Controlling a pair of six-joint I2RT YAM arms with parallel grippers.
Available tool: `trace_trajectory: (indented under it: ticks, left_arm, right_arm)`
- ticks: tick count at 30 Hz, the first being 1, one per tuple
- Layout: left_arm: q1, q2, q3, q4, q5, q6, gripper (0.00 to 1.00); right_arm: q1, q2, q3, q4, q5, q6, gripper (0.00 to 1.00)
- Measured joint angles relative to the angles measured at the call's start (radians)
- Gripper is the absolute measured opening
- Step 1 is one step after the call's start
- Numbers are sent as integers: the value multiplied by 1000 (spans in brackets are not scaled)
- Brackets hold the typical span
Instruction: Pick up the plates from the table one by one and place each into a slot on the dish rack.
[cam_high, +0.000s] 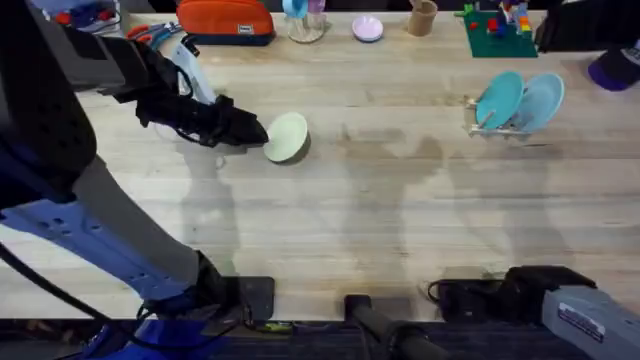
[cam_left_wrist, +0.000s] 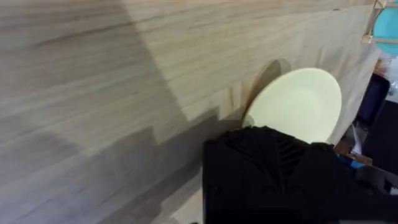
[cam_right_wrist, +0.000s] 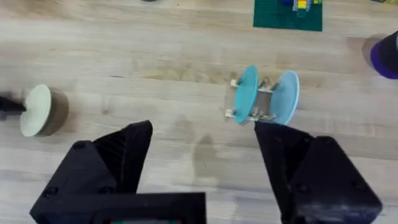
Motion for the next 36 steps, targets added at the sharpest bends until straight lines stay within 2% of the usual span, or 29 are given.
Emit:
trace_trajectory:
  ticks: [5, 12, 19, 31, 36]
  left_arm:
    - [-1, 1, 0, 3, 2, -8, 42]
    - [-1, 1, 0, 4, 2, -8, 43]
    - [-1, 1, 0, 4, 2, -8, 43]
    - [-1, 1, 0, 4, 2, -8, 43]
    - [-1, 1, 0, 4, 2, -8, 43]
  right_arm:
    - [0, 0, 0, 0, -11, 0, 993]
    - [-1, 9, 1, 1, -136, 40, 995]
    - [11, 107, 2, 2, -244, 158, 995]
    - [224, 361, 3, 105, -284, 325, 993]
    - [270, 503, 3, 136, -308, 404, 993]
